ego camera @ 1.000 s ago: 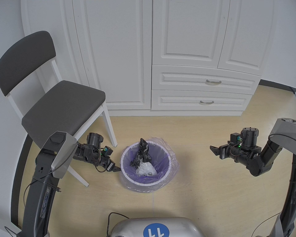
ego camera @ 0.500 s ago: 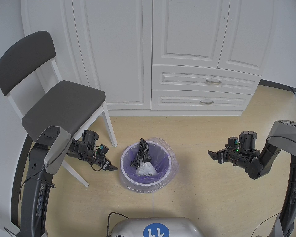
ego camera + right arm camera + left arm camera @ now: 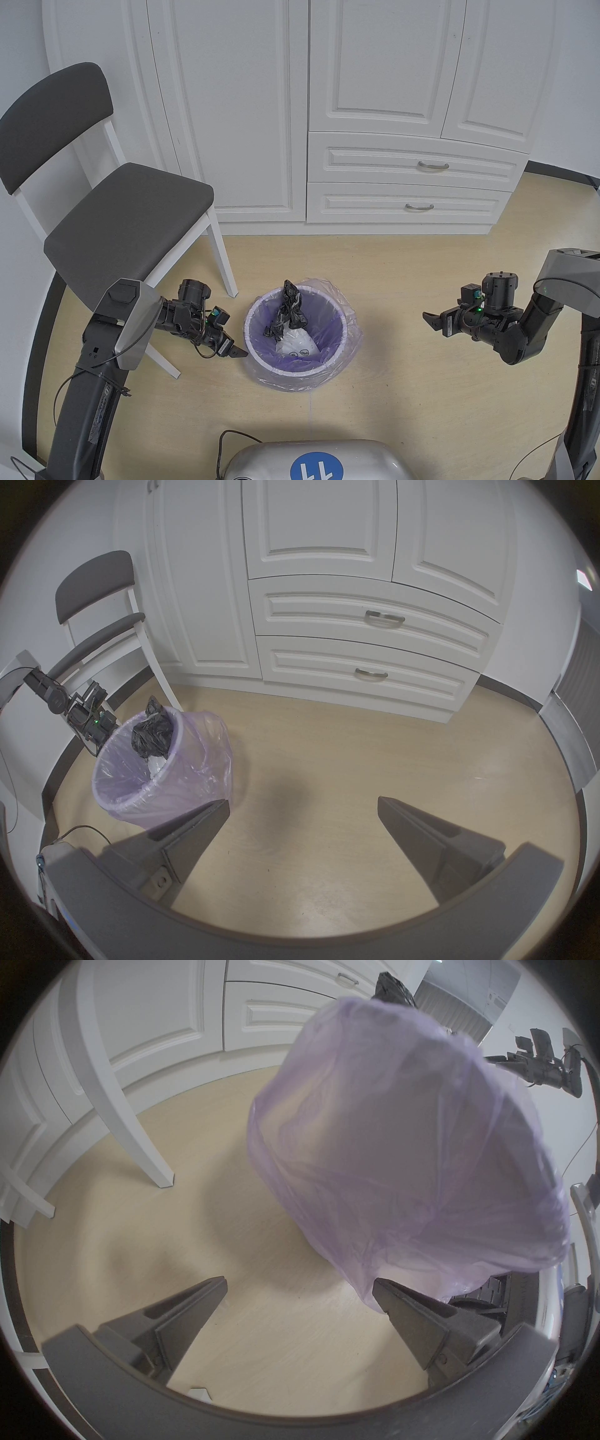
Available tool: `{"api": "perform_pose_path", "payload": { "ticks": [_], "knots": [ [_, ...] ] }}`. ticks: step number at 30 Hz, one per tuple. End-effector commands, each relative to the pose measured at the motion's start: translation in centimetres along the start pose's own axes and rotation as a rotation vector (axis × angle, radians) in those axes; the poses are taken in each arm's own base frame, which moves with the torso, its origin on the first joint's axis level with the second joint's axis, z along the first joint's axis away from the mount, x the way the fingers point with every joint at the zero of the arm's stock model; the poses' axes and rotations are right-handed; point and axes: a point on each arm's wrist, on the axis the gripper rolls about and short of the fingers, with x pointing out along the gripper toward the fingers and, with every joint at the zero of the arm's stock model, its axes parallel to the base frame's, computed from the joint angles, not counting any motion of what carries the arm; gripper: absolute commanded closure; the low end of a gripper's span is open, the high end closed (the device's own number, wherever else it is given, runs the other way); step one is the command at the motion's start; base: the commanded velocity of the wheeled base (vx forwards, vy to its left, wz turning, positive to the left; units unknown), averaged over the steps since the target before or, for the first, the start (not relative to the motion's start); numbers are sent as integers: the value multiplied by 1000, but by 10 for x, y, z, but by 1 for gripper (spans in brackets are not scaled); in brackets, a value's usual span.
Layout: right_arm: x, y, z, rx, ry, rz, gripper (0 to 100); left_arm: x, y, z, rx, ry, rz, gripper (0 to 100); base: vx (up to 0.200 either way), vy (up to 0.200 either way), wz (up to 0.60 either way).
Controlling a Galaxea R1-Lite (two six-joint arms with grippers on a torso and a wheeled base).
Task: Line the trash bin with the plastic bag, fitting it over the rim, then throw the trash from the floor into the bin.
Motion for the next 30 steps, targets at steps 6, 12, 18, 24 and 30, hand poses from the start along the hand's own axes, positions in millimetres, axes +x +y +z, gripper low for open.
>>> {"api": "perform_pose_path", "payload": {
  "ticks": [6,12,18,24,30],
  "knots": [
    [8,-1,-11,-1,19,-3,0,8,1,-7,-16,-9,1,0,0,0,0],
    [5,-1,-10,0,-8,-10,0,12,1,-8,-10,-22,24,0,0,0,0],
    [-3,-7,-8,-35,-43,-40,0,23,3,0,-34,-152,108,0,0,0,0],
    [-14,-9,4,-63,-107,-55,0,28,3,4,-22,-194,194,0,0,0,0],
    [-22,-8,9,-63,-112,-45,0,21,8,8,3,-178,268,0,0,0,0]
  ]
}}
